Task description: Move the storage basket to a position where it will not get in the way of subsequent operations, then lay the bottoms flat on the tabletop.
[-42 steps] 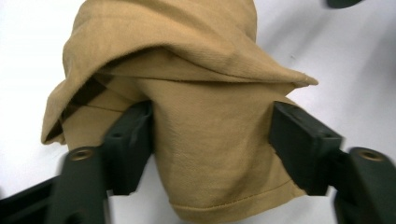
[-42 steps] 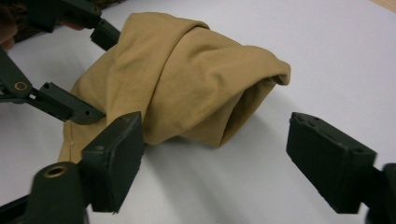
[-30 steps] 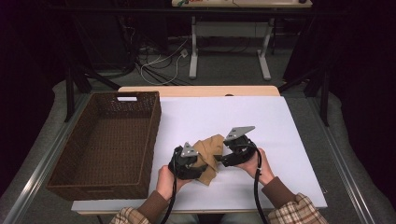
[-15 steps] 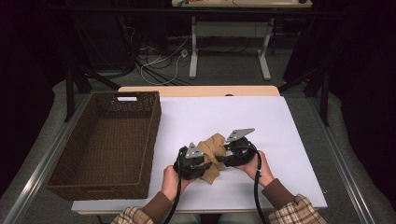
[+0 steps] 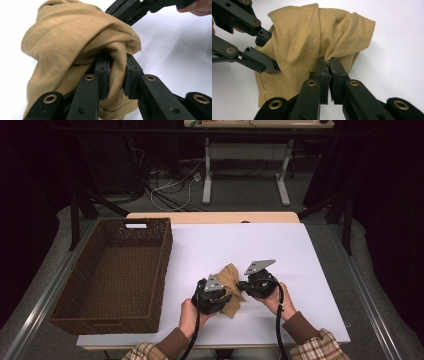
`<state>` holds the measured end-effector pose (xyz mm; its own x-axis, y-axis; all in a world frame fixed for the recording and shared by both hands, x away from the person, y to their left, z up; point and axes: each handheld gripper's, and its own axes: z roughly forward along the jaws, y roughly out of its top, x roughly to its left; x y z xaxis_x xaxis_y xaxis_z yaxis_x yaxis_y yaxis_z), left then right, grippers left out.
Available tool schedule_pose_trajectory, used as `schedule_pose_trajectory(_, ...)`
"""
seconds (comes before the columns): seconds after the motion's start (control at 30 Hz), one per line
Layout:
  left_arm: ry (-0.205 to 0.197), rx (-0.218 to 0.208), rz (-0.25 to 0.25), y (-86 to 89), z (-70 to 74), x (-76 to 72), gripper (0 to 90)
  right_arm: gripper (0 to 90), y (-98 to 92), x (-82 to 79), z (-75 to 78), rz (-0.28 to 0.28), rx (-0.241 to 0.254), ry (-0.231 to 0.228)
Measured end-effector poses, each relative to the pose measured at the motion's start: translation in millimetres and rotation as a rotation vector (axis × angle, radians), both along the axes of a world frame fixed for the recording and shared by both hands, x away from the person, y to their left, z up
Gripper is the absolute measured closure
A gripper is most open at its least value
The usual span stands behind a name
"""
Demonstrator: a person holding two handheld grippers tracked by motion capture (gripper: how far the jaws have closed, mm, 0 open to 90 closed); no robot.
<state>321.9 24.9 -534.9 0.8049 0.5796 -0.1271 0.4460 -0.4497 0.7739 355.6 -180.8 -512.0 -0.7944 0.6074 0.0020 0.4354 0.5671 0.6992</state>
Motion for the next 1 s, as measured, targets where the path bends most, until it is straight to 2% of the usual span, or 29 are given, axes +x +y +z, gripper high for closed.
schedule_pose_trajectory(0.27,0.001,-0.010,-0.014,5.0,0.2,-1.5,76.9,88.0,3.3,-6.3,3.8,0.010,-0.032,-0.044)
schedule_pose_trajectory(0.67,-0.004,-0.020,-0.023,11.0,3.3,-3.1,76.8,88.0,1.6,-9.6,7.9,0.010,-0.022,-0.068)
schedule_pose_trajectory(0.8,-0.019,-0.021,-0.030,13.8,7.2,-6.0,75.9,88.1,0.2,-10.9,9.9,0.005,-0.028,-0.084)
schedule_pose_trajectory(0.9,-0.039,-0.021,-0.026,17.5,11.0,-8.1,72.0,88.1,-2.1,-11.2,11.9,-0.005,-0.024,-0.092)
schedule_pose_trajectory(0.97,-0.053,-0.005,-0.017,19.6,13.0,-8.4,63.4,88.0,-4.3,-11.0,12.7,-0.009,-0.024,-0.097)
schedule_pose_trajectory(1.0,-0.053,-0.001,-0.008,20.5,13.8,-8.7,56.1,88.0,-5.3,-11.0,13.3,-0.013,-0.019,-0.100)
